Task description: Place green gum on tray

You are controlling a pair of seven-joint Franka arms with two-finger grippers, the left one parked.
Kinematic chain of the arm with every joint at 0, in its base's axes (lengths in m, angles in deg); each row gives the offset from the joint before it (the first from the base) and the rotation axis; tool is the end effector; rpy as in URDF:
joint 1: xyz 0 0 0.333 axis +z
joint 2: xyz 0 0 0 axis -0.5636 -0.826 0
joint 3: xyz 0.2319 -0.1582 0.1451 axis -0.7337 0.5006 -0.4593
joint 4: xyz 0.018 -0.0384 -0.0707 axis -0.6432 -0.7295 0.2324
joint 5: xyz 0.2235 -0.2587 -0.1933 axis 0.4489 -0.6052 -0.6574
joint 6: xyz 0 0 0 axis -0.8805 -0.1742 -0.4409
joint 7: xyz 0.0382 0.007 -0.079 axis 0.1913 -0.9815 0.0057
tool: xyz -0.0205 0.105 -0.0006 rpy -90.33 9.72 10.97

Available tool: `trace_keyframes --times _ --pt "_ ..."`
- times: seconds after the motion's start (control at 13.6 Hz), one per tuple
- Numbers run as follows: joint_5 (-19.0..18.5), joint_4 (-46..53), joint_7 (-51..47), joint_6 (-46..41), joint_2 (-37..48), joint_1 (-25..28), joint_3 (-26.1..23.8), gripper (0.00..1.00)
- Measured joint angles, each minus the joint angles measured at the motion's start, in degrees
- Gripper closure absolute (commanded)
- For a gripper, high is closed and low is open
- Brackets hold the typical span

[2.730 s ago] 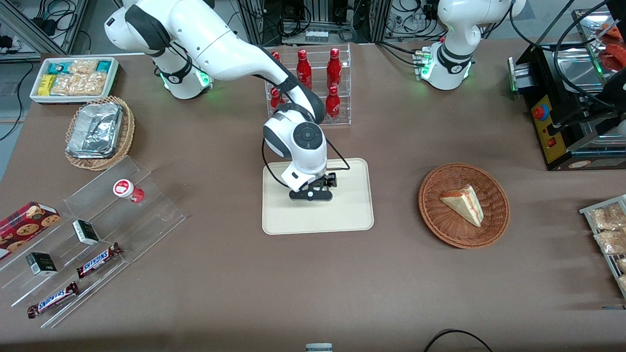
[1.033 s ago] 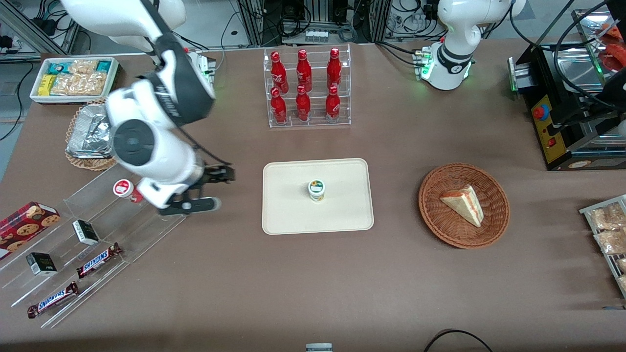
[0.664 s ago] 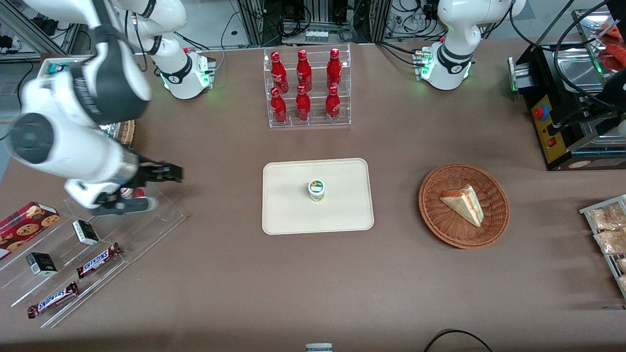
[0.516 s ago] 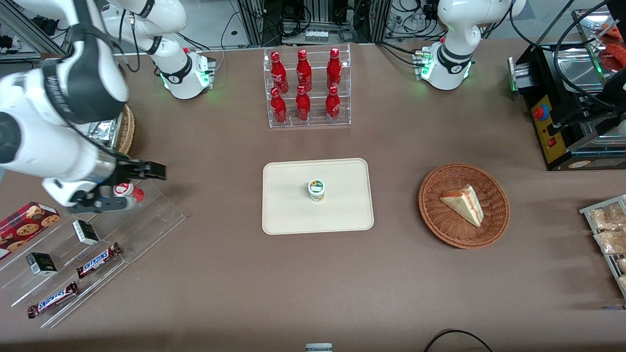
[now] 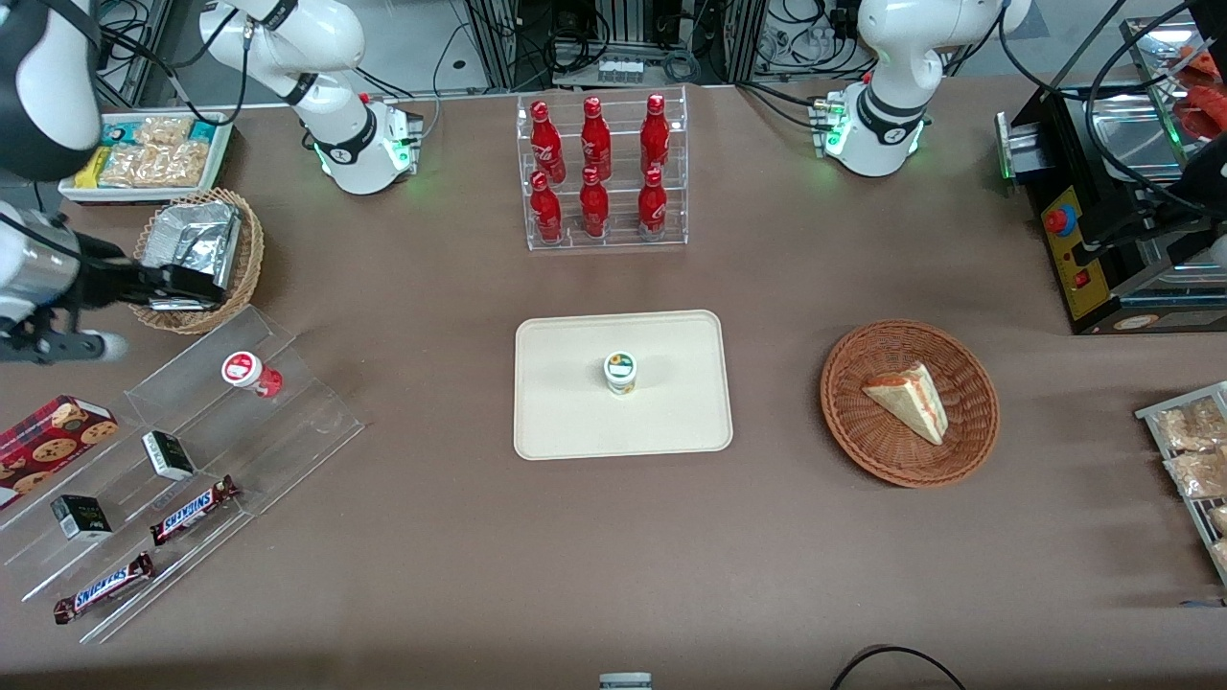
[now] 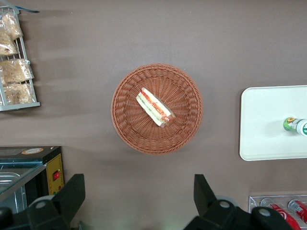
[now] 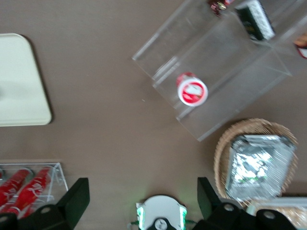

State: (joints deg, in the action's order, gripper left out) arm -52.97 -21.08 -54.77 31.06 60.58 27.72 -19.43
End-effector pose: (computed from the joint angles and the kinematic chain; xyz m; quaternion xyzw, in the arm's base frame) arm 0.5387 -0.0208 0.5758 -0.9907 0.0251 0.1333 0.0103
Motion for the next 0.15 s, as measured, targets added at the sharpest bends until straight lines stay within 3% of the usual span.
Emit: trace_keyframes --times 0.15 --pt "-1.16 0.01 -0.17 -3.20 2.03 0.11 -0.09 0.00"
